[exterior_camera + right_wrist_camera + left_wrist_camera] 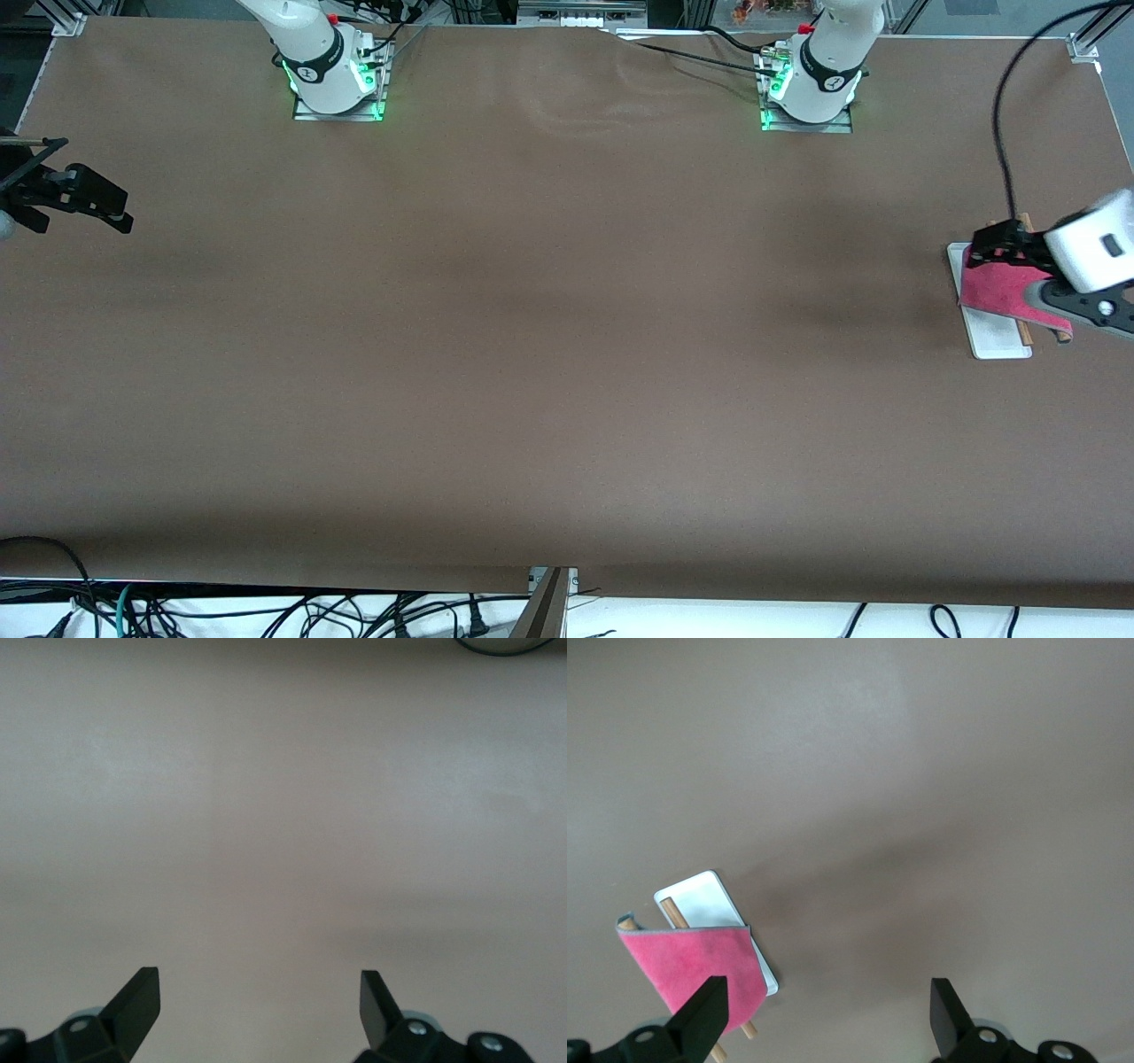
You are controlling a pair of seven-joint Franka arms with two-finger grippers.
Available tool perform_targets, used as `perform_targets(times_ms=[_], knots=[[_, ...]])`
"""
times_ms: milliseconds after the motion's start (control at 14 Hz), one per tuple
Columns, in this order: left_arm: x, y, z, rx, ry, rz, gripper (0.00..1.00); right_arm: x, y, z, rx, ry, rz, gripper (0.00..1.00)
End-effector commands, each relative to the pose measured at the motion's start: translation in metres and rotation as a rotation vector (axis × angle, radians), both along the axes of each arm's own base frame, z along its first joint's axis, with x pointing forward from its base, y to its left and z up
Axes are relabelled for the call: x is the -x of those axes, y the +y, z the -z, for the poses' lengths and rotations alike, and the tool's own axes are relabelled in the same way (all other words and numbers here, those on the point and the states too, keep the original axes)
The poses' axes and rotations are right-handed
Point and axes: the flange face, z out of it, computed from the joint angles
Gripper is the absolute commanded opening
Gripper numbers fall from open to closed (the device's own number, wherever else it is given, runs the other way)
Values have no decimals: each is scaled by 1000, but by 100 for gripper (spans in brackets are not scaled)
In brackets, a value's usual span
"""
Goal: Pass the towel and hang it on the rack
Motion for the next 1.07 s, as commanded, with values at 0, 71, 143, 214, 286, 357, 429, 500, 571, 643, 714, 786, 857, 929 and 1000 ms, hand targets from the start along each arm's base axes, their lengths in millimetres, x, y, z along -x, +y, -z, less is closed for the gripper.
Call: perform_targets(times_ms=[0,71,143,214,286,357,429,500,571,643,714,786,857,929,1000], knots=[[12,7,-13,61,-27,-131,100,-2,-2,-6,-7,-8,-7,100],[17,6,-8,77,-20,-154,100,-2,-2,-6,-7,-6,-7,100],[26,5,-10,68,-33,-166,100,-2,-2,-5,-7,-6,-7,100],[36,4,-6,58,-45,-170,100,-3,-2,-4,-8,-5,-7,100],[47,2,-6,54,-77,-168,100,-3,-1,-4,-8,-5,-9,100],[61,-5,-1,51,-105,-160,100,-3,-2,-4,-8,-5,-7,100],[73,-18,1,40,-122,-161,100,-3,-2,-4,-7,-5,-6,100],[82,-30,4,34,-118,-199,100,-3,-2,-4,-7,-5,-6,100],[85,-34,4,28,-116,-229,100,-3,-2,-4,-7,-5,-6,100],[82,-37,3,29,-116,-229,100,-3,-2,-4,-7,-5,-7,100],[81,-36,3,32,-119,-229,100,-3,-3,-4,-6,-5,-7,100],[80,-35,0,33,-125,-233,100,-4,-2,-4,-7,-5,-9,100],[79,-35,-1,32,-128,-233,100,-4,-2,-4,-6,-5,-9,100],[79,-34,0,31,-127,-235,100,-4,-1,-4,-6,-6,-11,100],[78,-34,1,31,-125,-233,100,-4,-1,-4,-6,-6,-11,100]])
